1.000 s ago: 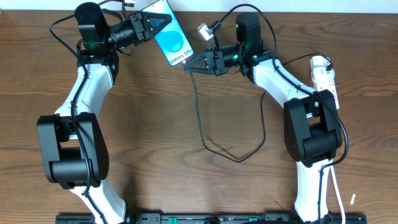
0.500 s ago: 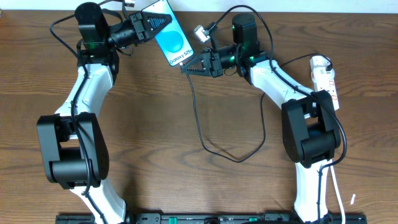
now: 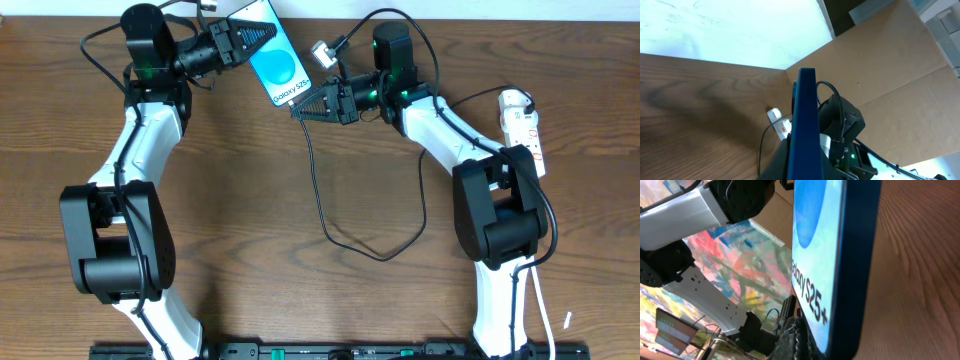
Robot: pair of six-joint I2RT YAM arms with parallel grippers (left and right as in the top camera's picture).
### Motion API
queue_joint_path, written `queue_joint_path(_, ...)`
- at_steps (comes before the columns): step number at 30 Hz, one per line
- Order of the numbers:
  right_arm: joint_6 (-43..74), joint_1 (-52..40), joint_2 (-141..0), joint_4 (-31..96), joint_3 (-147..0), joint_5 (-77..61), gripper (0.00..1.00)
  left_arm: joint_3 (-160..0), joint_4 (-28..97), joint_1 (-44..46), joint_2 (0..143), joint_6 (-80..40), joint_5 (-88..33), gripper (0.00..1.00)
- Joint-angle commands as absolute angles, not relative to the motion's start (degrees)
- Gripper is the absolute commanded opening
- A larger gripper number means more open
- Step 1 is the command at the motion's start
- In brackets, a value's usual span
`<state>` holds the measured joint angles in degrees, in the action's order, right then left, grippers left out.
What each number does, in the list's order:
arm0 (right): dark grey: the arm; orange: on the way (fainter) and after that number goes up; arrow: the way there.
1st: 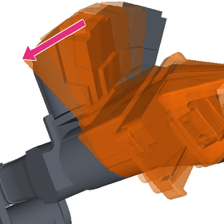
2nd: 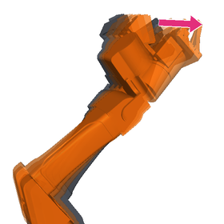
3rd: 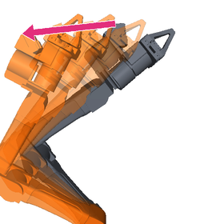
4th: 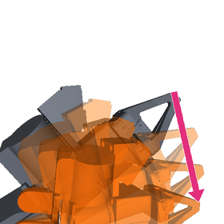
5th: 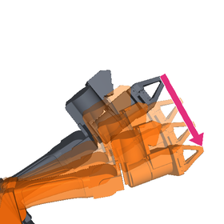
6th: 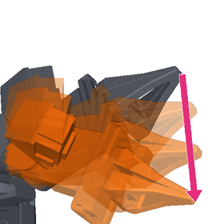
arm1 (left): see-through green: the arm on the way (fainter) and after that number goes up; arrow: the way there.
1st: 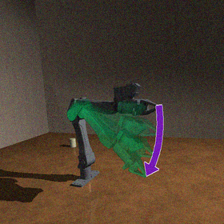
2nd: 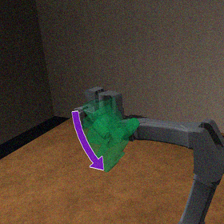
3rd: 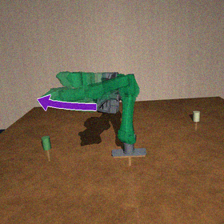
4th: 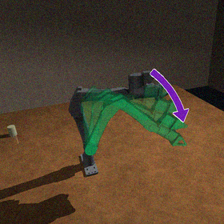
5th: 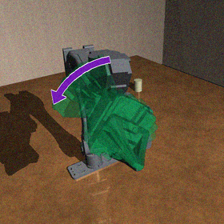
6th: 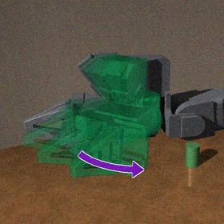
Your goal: Plug charger to phone and switch on socket
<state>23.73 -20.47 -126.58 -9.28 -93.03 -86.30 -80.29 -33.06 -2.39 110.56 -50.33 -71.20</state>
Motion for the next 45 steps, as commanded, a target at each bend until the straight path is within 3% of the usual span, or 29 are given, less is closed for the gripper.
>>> queue_joint_path(1, 24.73, -19.55, -124.77, -9.63, -92.9, -85.43, 0.01, -81.08, -33.52, -1.8, 108.51, -49.98, -72.64, 0.07)
queue_joint_path(45, 27.35, -19.44, -124.77, -9.63, -92.9, -83.96, 0.01, -81.06, -33.52, -1.8, 108.49, -48.47, -72.62, 0.08)
